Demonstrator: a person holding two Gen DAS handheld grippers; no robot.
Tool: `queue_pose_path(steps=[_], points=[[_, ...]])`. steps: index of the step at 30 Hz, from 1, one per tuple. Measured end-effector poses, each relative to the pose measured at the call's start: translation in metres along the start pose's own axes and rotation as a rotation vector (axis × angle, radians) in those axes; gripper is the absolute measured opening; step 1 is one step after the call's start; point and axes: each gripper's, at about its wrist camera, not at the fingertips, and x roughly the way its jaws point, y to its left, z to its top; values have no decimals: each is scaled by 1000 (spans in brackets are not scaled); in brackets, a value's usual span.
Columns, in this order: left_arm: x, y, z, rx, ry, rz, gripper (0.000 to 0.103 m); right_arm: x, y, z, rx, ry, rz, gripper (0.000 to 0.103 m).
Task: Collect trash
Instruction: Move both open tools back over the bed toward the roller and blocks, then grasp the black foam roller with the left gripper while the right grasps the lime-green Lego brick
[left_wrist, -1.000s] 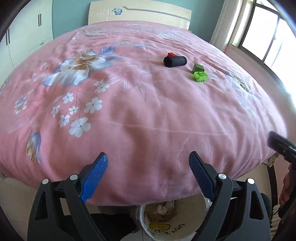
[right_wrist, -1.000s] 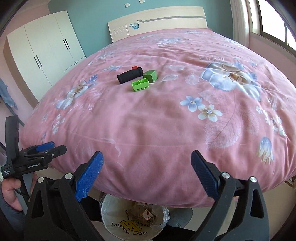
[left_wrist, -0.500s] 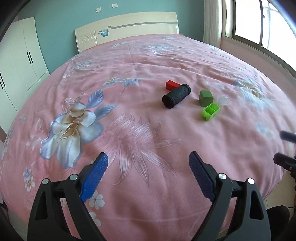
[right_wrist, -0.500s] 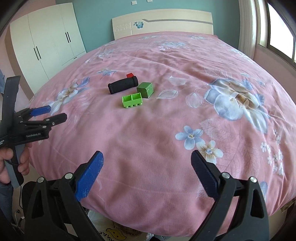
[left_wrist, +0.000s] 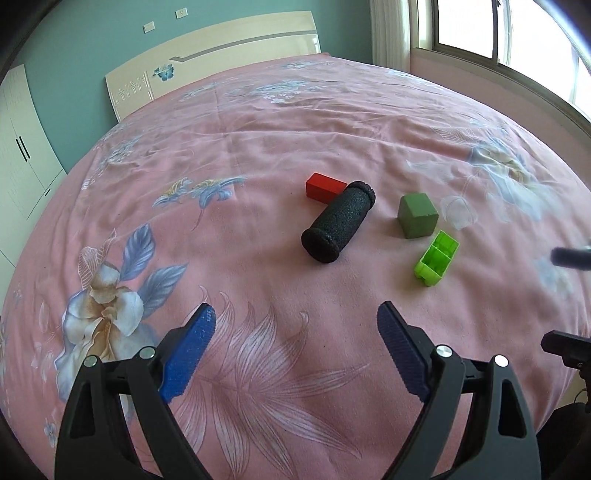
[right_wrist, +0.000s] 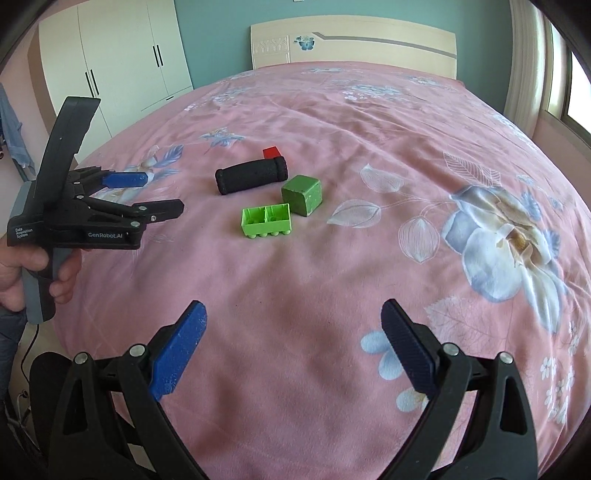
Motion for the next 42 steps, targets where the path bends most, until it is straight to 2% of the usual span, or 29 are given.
queue_pose_path(steps=[14, 22, 31, 35, 37, 42], points=[[30, 6, 28, 103, 21, -80, 91, 58, 11, 42, -75, 58, 12, 93], [48, 11, 35, 139, 52, -121, 91, 82, 15, 52, -94, 92, 14, 90], [62, 3, 40, 176, 61, -142, 91, 96, 18, 60, -106, 110, 2, 79], [66, 2, 40, 176, 62, -152, 91, 101, 17, 62, -104, 115, 5, 70], [67, 2, 41, 174, 62, -156, 90, 101, 16, 62, -102, 115, 7, 63], [68, -1, 42, 177, 62, -175, 71, 103, 17, 63, -107, 116, 13, 58]])
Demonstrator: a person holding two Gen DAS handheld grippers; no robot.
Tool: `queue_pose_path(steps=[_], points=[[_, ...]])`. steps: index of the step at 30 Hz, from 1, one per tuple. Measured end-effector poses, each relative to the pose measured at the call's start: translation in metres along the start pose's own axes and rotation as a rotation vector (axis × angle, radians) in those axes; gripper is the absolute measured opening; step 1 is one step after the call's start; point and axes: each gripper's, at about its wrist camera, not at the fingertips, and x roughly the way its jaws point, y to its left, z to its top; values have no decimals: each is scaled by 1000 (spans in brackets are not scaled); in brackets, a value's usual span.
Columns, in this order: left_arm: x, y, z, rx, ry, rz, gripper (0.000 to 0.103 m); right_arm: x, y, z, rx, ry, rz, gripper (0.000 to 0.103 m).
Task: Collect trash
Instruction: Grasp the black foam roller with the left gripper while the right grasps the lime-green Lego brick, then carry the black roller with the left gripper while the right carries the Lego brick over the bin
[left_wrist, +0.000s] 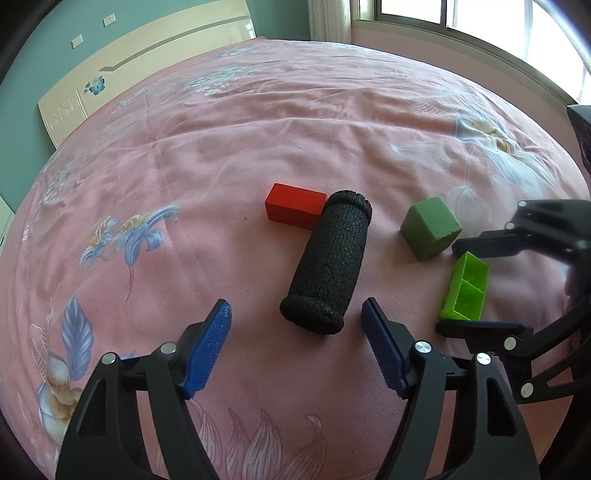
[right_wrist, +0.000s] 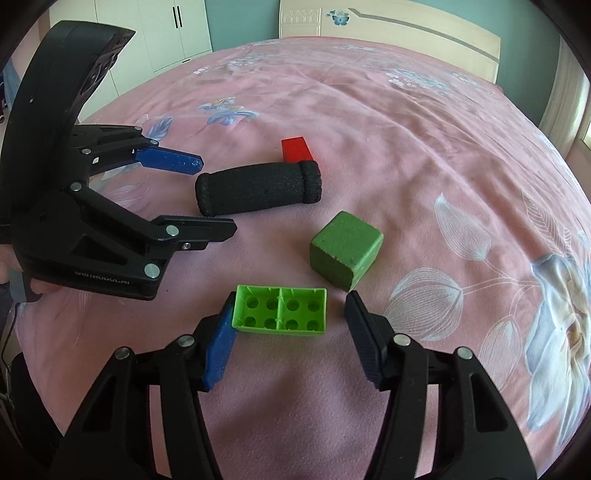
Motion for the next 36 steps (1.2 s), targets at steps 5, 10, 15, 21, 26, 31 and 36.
queue_pose_path(steps=[5, 10, 15, 21, 26, 31, 36], points=[[0, -3, 0, 8, 3, -20, 56, 1, 0, 1, -1, 2, -2, 52], [1, -7, 1, 15, 9, -35, 39, 1, 1, 0, -6, 6, 1, 45], [1, -11, 1, 30, 11, -22, 38, 1, 1, 0, -16, 8, -4, 45], [-1, -13, 2, 43, 7, -5, 37, -1, 1, -3, -17, 5, -11, 45], [-5, -12, 0, 35, 3, 0, 37, -8, 4, -8, -25, -2, -31, 45], [-18, -9, -9, 10, -6, 8, 37, -21, 7, -18, -30, -15, -53, 45], [-35, -8, -22, -9, -10, 15, 37, -41, 9, -27, -17, -40, -51, 45]])
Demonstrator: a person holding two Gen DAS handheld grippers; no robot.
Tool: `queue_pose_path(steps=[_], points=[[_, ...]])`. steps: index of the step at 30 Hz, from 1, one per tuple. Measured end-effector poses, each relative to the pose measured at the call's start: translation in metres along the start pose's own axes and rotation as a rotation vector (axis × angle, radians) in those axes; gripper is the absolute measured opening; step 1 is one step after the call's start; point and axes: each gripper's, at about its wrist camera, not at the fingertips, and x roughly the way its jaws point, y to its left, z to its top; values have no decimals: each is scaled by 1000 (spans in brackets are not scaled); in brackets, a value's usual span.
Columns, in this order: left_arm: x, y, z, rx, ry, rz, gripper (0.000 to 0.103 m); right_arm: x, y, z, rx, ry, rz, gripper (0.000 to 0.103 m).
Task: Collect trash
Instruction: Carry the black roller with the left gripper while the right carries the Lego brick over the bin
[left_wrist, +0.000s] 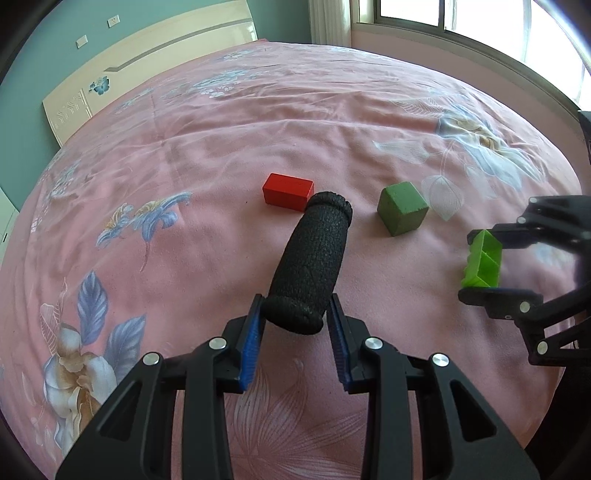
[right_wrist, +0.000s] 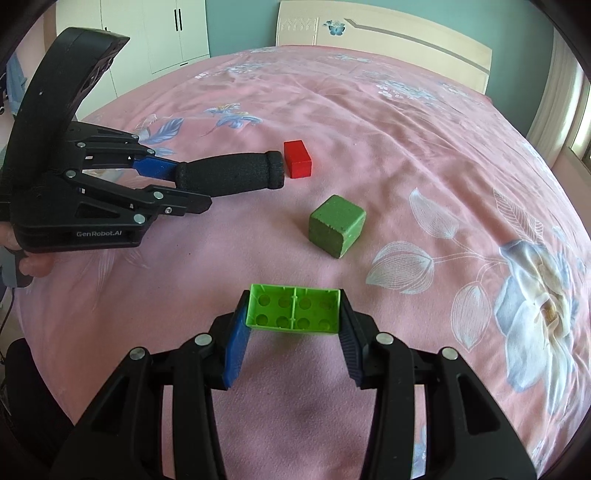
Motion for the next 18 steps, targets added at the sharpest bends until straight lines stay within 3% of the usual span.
queue_pose_path(steps=[18], points=[[-92, -56, -87, 20, -18, 4, 37, -96, 29, -59, -8, -60, -24, 45]])
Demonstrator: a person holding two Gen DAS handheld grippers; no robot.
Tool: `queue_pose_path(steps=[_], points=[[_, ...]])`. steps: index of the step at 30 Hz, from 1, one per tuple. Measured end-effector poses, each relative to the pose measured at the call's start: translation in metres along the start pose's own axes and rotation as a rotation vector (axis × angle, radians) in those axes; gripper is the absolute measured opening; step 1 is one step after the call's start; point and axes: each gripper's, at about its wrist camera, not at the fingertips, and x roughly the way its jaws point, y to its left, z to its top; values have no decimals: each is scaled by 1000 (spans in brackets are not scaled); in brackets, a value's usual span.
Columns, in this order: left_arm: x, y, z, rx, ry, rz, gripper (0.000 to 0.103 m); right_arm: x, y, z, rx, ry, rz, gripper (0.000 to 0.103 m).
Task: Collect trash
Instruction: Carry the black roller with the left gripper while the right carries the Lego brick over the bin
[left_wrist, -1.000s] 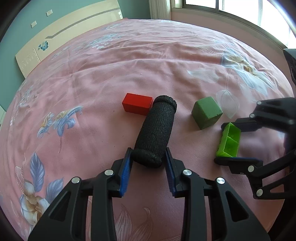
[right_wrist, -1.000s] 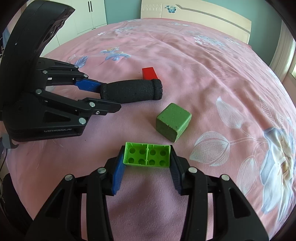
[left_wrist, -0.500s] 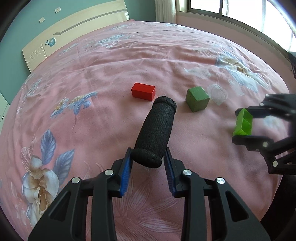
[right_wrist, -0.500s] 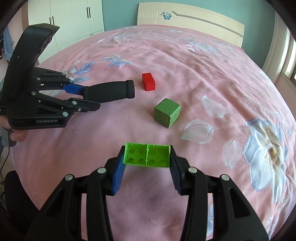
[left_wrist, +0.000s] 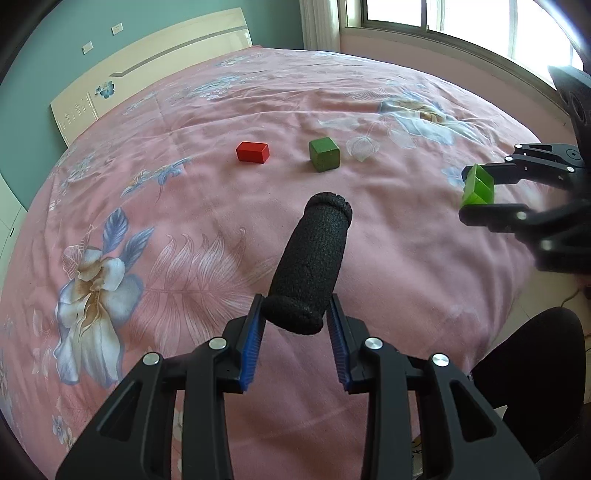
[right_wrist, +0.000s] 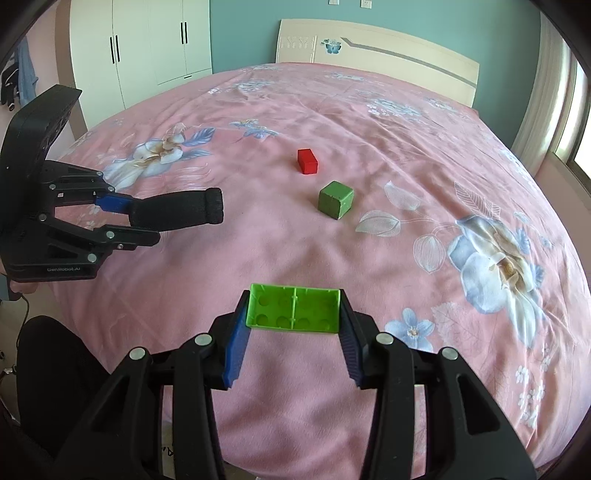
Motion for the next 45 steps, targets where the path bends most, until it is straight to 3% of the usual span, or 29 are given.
queue_pose_path(steps=[10, 23, 33, 45], points=[[-54, -56, -56, 39, -18, -9, 37, -63, 33, -52, -20, -34, -10, 45], [-50, -117, -151, 55, 84, -56, 37, -87, 87, -136, -46, 12, 23, 45], [-11, -140, -195, -1, 192, -128, 37, -57, 123, -178, -57, 108, 101, 45], [45, -149, -230, -50, 341, -152, 37, 2, 138, -207, -57, 254, 160, 45]])
